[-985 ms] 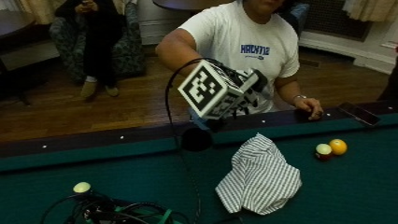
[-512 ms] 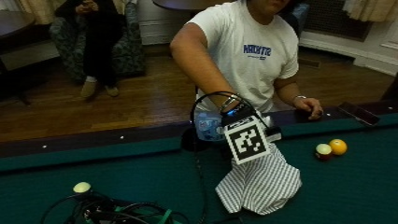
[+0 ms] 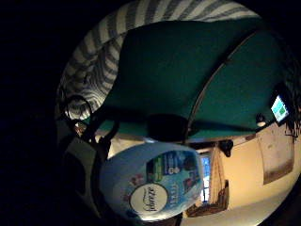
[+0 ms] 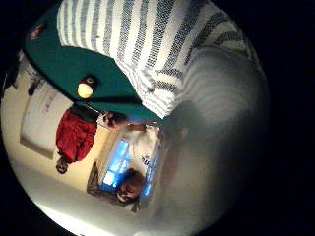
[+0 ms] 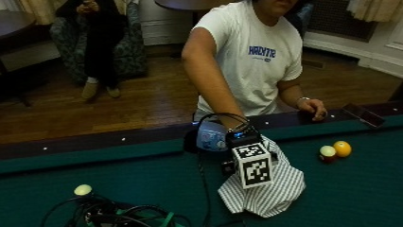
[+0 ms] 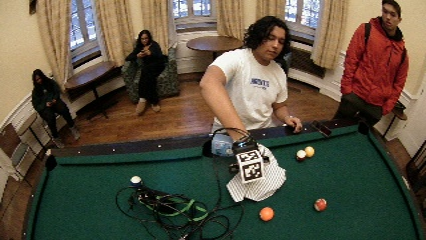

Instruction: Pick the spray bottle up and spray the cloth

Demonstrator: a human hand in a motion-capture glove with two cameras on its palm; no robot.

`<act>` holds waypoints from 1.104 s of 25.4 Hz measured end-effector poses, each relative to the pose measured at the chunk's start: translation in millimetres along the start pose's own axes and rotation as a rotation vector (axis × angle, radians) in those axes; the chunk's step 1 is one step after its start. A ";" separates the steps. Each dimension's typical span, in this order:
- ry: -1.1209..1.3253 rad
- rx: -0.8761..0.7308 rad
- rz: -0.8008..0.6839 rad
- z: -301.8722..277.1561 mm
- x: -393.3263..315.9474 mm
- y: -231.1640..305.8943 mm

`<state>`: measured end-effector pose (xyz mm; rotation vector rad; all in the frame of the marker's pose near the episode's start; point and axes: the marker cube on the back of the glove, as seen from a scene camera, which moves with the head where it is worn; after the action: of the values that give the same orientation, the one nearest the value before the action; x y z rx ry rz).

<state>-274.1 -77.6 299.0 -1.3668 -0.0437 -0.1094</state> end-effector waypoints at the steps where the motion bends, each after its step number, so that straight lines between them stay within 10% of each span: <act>1: 0.000 -0.004 0.002 0.7 -0.2 -1.3; 10: -0.078 0.099 -0.132 -31.1 -12.4 32.3; 28: -0.499 0.560 -1.019 -109.5 -96.2 154.4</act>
<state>-357.3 -149.1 117.2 -0.6715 -1.1111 -0.5589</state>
